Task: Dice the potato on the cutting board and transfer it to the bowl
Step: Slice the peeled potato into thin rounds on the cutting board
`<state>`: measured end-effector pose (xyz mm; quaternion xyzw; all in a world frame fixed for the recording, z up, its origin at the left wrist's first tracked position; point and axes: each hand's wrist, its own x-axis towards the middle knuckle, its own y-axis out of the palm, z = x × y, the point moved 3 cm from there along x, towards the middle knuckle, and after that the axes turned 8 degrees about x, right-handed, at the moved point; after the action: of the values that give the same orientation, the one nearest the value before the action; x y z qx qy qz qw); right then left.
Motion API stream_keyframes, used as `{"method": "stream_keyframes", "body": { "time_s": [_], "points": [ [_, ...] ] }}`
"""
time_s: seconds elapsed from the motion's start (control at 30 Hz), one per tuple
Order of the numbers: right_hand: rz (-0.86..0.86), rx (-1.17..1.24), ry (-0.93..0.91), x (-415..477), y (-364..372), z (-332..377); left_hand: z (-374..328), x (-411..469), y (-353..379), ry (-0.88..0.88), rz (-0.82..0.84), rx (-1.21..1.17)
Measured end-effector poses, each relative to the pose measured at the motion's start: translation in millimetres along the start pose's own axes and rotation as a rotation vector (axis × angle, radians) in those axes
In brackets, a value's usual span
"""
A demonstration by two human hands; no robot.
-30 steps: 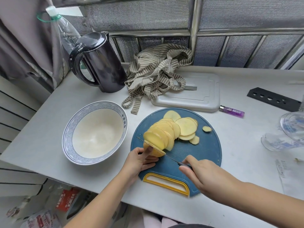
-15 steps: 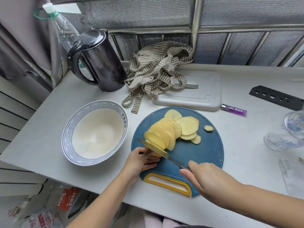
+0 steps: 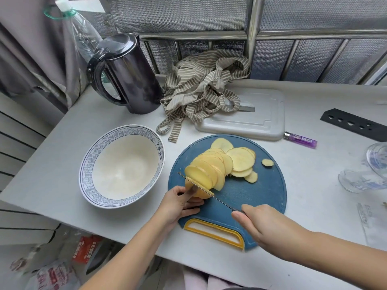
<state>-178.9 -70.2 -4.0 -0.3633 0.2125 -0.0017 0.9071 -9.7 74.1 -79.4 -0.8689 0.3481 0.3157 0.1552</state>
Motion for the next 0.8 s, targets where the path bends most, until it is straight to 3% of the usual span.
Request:
{"method": "stream_keyframes", "body": {
  "time_s": [0.33,0.8],
  "points": [
    [0.045,-0.121,0.017,-2.9,13.6,3.9,9.0,0.3,-3.5,0.008,-0.001,-0.013],
    [0.087,-0.098,0.054,1.3,21.2,8.3,13.8,4.5,-6.9,0.01,0.026,-0.032]
  ]
}}
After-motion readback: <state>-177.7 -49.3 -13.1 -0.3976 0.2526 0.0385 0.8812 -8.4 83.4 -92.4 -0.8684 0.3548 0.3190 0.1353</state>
